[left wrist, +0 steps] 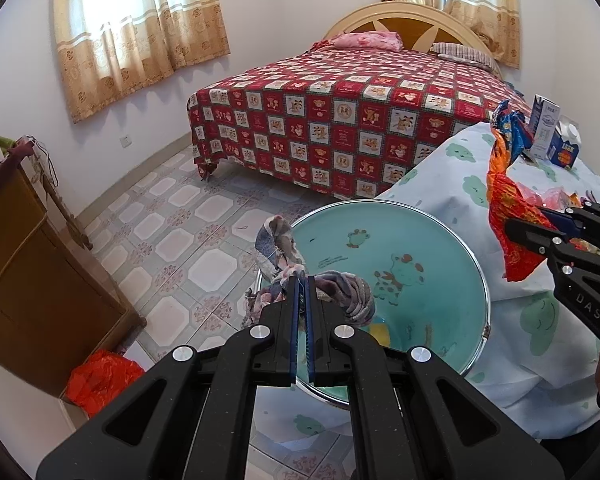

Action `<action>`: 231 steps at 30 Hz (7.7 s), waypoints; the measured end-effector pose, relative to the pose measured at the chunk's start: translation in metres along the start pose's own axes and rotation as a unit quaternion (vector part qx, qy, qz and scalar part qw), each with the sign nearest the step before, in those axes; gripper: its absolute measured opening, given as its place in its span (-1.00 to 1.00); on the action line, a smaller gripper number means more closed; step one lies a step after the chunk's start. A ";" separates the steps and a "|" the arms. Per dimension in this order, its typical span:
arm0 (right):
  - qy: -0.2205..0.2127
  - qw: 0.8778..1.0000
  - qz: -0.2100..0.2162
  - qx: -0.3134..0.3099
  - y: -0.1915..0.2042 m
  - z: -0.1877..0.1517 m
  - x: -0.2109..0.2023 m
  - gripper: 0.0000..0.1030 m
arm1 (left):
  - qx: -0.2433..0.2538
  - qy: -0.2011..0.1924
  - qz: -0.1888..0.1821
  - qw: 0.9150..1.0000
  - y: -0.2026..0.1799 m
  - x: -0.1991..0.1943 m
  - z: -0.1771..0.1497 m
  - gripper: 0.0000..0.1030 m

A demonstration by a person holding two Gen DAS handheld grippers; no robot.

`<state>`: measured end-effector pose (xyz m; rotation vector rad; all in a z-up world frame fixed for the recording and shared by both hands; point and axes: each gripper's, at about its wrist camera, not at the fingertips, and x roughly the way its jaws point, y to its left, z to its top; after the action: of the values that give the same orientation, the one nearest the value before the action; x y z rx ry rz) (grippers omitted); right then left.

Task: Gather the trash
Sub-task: 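Release the cloth scraps into the teal bin while the right gripper drops the red wrappers in, then grasp the dark knitted strip with the right gripper and lift it, then carry the pink plastic bag over the bin with the left gripper while the right holds the strip, then hold the pink bag over the teal bin with the left gripper while the right brings the knitted strip over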

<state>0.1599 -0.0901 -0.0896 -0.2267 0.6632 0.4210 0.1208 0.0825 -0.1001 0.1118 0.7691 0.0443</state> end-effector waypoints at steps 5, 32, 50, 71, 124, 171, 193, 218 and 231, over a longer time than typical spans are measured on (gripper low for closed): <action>0.004 1.000 0.003 -0.006 0.005 -0.001 0.004 -0.66 | -0.003 0.001 -0.001 1.000 0.003 0.001 0.000 -0.95; -0.006 1.000 -0.001 0.013 -0.004 -0.009 -0.018 -0.14 | -0.007 -0.003 -0.018 1.000 -0.014 0.002 -0.004 0.06; 0.002 0.961 -0.175 0.213 -0.163 -0.144 -0.138 -0.06 | 0.072 0.009 -0.070 0.995 -0.128 -0.003 -0.010 0.09; 0.038 0.962 -0.109 0.246 -0.173 -0.156 -0.119 -0.76 | 0.066 0.011 -0.095 0.993 -0.166 -0.001 0.000 0.09; -0.075 0.983 -0.087 0.145 -0.099 -0.055 -0.116 -0.76 | 0.034 -0.081 -0.012 0.996 -0.105 -0.026 0.026 -0.45; -0.016 1.000 0.009 0.022 0.008 0.001 -0.014 -0.76 | -0.029 -0.058 0.103 0.993 0.000 -0.009 0.004 -0.45; -0.008 1.000 0.020 0.006 0.021 0.004 -0.007 -0.76 | -0.043 -0.049 0.099 0.993 0.010 -0.004 0.005 -0.45; -0.007 1.000 0.022 0.005 0.026 0.002 -0.006 -0.76 | -0.040 -0.047 0.094 0.994 0.005 -0.003 0.003 -0.45; -0.007 1.000 0.024 0.003 0.030 0.002 -0.005 -0.76 | -0.041 -0.047 0.094 0.994 0.007 -0.003 0.003 -0.45</action>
<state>0.1443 -0.0638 -0.0872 -0.2015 0.6571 0.4666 0.1206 0.0890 -0.0954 0.1074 0.6597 0.2472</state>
